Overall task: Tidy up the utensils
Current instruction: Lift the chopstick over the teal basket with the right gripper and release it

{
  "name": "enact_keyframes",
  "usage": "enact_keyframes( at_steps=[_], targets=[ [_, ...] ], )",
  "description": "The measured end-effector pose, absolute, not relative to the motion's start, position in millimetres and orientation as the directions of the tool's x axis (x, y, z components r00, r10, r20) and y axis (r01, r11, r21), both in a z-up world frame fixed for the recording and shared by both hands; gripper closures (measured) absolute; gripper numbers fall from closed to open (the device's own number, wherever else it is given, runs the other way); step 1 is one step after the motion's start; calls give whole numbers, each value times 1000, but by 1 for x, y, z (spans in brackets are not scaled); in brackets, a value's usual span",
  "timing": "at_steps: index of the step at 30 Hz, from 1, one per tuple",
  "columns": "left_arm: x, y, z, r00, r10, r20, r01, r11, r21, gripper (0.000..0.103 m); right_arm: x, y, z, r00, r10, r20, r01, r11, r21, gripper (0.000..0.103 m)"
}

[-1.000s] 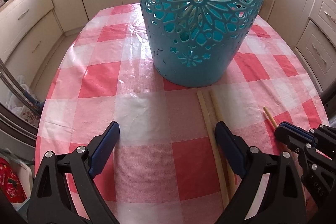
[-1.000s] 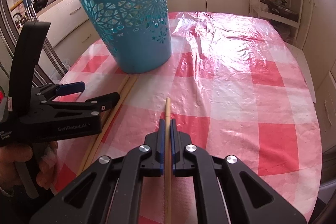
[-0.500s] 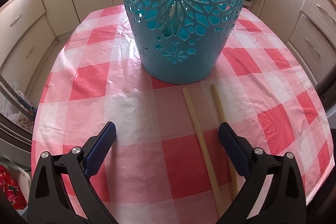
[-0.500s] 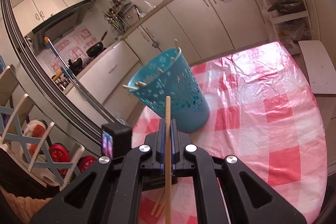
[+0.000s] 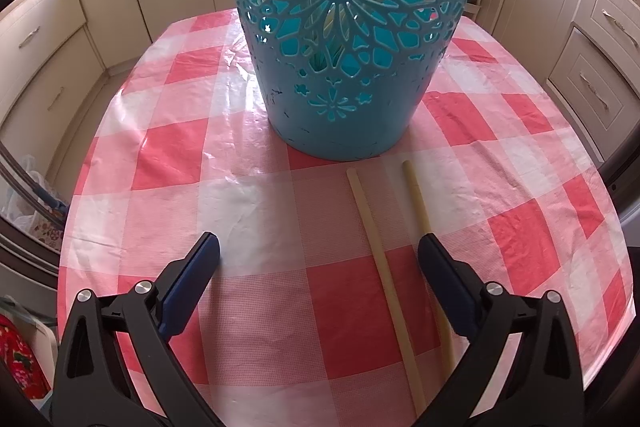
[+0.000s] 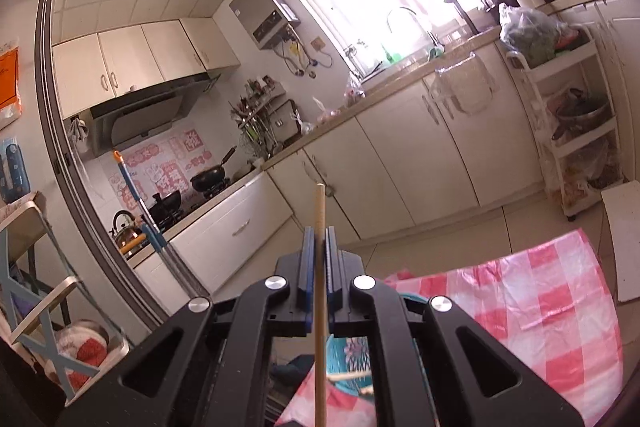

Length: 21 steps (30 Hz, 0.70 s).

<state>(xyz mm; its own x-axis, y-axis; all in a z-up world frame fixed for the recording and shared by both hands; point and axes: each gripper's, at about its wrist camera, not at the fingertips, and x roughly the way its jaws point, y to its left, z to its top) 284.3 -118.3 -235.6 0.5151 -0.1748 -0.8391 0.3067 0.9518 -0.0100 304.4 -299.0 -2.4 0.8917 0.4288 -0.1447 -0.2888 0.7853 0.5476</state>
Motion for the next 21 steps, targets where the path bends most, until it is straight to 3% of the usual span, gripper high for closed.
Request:
enact_keyframes(
  at_steps=[4, 11, 21],
  targets=[
    [284, -118, -236, 515, -177, -839, 307, 952, -12, 8, 339, -278, 2, 924, 358, -136, -245, 826, 508, 97],
    [285, -118, -236, 515, -187, -837, 306, 952, -24, 8, 369, -260, -24, 946, 255, -202, -146, 888, 437, 97],
    [285, -117, -235, 515, -192, -836, 306, 952, -31, 8, 367, -254, -41, 918, 276, -286, -150, 906, 395, 97]
  ],
)
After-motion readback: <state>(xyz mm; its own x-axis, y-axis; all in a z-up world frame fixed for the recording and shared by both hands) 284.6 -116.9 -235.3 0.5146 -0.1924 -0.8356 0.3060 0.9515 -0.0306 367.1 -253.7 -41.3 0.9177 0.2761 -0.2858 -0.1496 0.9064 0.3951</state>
